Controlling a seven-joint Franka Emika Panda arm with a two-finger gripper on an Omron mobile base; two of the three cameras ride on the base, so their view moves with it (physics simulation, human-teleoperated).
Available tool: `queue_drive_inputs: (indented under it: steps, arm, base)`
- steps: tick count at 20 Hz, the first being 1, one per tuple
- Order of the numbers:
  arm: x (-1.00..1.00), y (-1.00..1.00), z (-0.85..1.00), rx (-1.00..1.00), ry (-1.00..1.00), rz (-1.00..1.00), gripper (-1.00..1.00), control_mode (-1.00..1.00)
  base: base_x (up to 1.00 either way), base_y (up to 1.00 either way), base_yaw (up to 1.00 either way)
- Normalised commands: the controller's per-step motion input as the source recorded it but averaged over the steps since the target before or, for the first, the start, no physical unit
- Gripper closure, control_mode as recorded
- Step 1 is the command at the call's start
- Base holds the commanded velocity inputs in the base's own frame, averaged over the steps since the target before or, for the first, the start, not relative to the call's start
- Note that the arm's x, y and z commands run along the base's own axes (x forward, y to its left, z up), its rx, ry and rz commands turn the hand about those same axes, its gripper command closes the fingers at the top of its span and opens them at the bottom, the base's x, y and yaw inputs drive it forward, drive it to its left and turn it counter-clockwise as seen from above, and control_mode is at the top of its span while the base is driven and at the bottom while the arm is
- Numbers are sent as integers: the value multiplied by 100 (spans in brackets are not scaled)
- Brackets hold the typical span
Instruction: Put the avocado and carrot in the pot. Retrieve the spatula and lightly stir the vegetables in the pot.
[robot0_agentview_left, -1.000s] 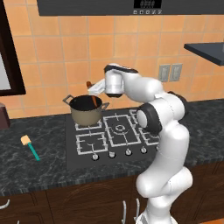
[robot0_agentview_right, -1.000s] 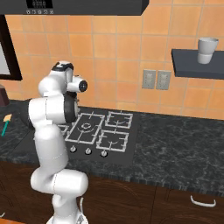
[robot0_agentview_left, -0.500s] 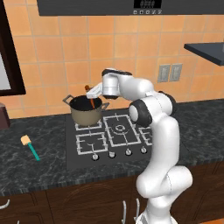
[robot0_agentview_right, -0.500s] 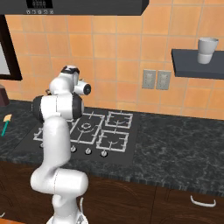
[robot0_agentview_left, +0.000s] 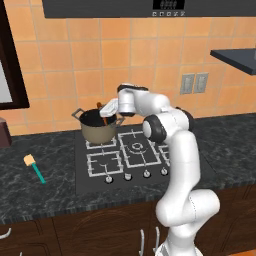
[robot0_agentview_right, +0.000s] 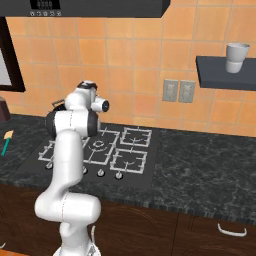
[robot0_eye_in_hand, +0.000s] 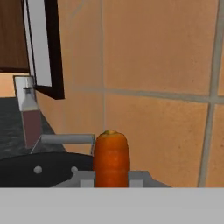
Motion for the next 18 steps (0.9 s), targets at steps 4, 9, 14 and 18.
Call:
queue_drive_inputs:
  steps: [4, 9, 14, 18]
  arm:
    - [13, -29, 0, 4, 0, 8, 100, -100]
    - [22, -11, -9, 15, 0, 13, 100, -100]
    - [10, -7, -23, 16, 0, 16, 100, -100]
    - [0, -1, -7, 1, 0, 10, 100, -100]
  base:
    - [0, 0, 0]
    - [0, 0, 0]
    - [0, 0, 0]
    - [0, 0, 0]
